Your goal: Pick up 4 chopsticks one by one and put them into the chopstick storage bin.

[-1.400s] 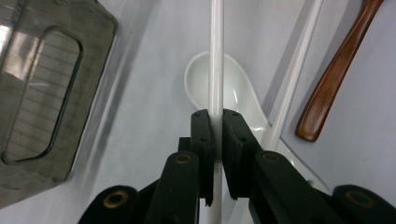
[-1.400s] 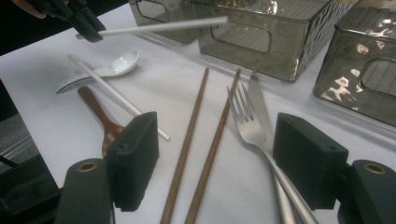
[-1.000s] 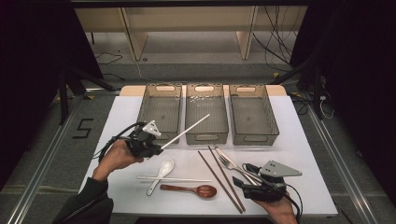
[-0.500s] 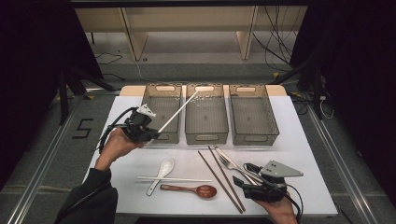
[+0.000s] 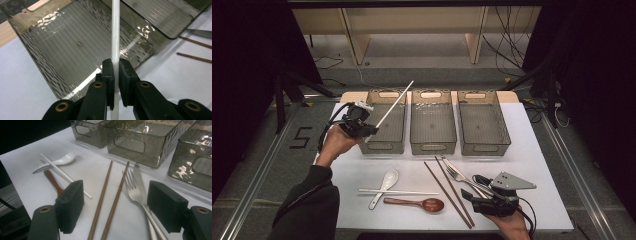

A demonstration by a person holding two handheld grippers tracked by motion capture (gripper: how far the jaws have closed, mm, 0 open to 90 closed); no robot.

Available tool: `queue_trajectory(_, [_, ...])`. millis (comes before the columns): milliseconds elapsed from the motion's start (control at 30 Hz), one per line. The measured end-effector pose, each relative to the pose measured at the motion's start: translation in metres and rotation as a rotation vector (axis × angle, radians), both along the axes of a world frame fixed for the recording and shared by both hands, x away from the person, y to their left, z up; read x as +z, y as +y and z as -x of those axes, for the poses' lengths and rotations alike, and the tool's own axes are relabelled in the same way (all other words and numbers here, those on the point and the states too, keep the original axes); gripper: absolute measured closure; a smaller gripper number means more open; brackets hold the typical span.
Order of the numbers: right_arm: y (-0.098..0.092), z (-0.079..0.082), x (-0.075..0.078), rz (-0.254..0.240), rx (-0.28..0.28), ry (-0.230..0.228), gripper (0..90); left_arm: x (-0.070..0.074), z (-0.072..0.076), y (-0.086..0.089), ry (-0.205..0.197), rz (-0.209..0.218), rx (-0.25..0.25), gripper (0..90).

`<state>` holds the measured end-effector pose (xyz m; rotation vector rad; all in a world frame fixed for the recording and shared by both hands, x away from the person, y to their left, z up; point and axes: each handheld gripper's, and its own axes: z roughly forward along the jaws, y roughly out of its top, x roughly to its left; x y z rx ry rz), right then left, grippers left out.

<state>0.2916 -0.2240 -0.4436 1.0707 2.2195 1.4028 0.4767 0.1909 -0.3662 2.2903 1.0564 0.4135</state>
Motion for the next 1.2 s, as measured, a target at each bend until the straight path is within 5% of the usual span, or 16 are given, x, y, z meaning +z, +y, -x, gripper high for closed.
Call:
queue_trajectory(700, [-0.001, -0.001, -0.001, -0.007, 0.0, 0.007, 30.5, -0.014, -0.028, 0.01, -0.02, -0.014, 0.094, 83.3])
queue_trajectory(1200, [-0.001, -0.001, -0.001, -0.009, -0.002, 0.008, 30.5, -0.031, -0.031, 0.014, 0.018, -0.016, 0.132, 83.2])
